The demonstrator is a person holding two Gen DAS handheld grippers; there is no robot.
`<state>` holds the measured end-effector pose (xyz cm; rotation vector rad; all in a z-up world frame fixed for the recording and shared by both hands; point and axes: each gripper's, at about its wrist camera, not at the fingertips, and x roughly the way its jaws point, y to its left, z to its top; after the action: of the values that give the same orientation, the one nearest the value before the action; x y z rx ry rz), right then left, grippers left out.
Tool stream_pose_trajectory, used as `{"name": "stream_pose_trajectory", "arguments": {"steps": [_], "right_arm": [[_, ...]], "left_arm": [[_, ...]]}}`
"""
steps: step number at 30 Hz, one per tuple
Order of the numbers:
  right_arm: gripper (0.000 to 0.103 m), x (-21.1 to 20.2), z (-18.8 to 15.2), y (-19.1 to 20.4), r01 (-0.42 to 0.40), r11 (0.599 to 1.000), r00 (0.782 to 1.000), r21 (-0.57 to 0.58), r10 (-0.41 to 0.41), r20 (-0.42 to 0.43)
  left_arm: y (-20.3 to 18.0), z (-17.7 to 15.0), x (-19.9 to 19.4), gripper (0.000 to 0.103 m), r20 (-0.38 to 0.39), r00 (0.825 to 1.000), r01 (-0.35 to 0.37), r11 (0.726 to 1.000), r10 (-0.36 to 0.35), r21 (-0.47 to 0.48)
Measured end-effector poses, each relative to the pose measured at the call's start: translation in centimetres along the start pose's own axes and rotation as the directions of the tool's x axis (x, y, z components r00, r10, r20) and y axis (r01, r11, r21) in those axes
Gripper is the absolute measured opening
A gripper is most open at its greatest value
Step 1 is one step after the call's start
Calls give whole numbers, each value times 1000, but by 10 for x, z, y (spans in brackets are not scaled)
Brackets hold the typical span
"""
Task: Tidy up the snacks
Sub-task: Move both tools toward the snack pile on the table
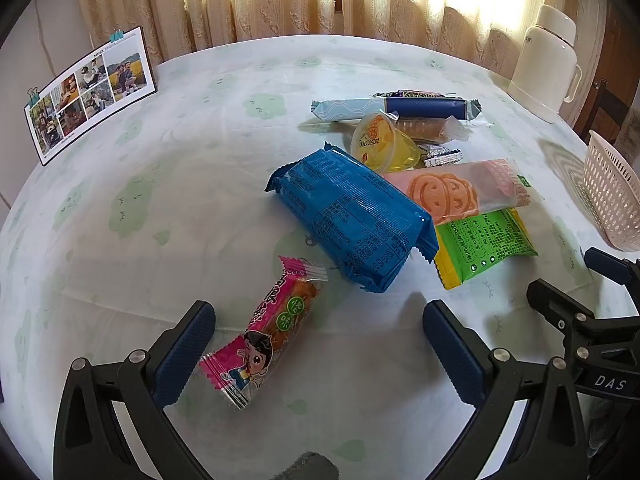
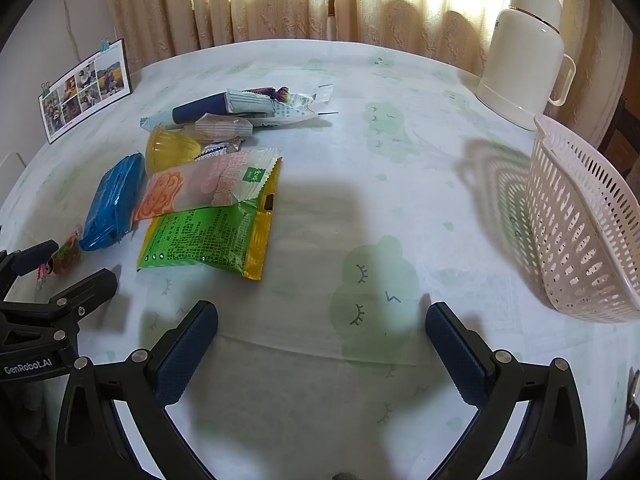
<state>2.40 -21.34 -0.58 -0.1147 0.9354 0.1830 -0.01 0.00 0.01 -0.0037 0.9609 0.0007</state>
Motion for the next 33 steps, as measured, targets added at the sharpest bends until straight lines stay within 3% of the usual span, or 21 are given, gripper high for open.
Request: {"name": "stream_pose_trajectory", "arguments": {"steps": [25, 33], "right_arm": [[103, 3, 1, 0, -5, 1000, 1000, -11, 5, -7], [103, 3, 1, 0, -5, 1000, 1000, -10, 5, -9]], "left_arm": [[-1, -2, -1, 103, -5, 1000, 0, 1000, 0, -2], [10, 1, -3, 102, 13, 999, 51, 997, -50, -60]]}}
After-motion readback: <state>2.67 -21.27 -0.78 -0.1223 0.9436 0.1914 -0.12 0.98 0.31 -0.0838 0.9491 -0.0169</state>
